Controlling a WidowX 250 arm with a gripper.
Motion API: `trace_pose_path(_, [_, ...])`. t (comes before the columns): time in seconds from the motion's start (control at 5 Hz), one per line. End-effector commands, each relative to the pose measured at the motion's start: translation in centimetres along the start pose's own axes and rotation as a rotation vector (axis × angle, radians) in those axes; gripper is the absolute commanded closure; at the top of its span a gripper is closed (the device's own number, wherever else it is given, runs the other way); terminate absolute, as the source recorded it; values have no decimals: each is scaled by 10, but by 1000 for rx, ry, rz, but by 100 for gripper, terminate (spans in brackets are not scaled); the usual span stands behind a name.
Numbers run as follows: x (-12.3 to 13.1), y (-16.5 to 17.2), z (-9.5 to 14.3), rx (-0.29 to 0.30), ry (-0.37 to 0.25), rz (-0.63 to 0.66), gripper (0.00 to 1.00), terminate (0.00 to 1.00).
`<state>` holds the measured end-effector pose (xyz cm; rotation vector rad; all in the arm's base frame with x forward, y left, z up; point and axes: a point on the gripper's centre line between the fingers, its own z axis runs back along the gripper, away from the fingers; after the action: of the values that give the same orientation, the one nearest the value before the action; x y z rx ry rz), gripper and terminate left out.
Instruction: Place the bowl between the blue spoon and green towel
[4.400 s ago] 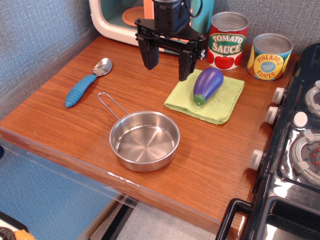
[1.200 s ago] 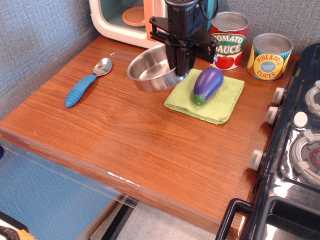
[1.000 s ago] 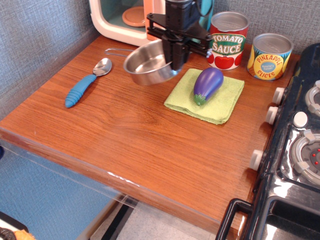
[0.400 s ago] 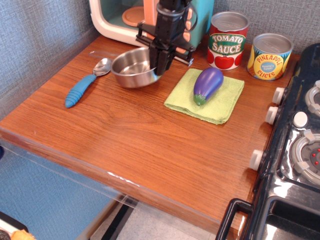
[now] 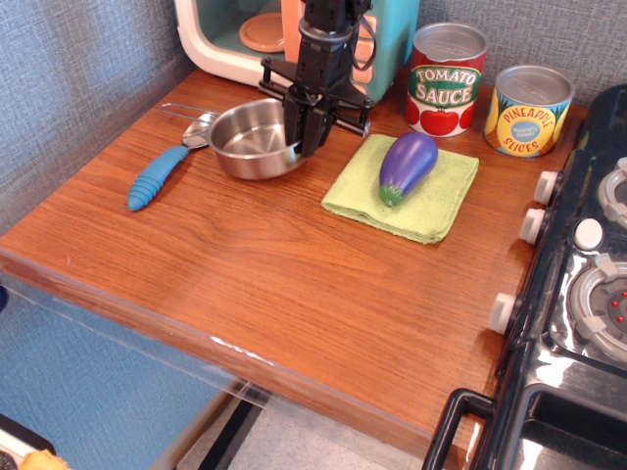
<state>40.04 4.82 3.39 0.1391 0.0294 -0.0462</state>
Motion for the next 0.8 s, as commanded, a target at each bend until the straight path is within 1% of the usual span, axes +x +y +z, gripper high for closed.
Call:
trace_pose_path(0.0, [-6, 5, 37, -24, -121, -35, 0, 0])
trace_pose_path(0.2, [-19, 4, 64, -92, -219, -45, 0, 0])
trace_pose_path(0.4, [-37, 5, 79, -79, -238, -26, 0, 0])
trace_pose_path(0.6, [-47, 2, 78, -89, -227, -34, 0, 0])
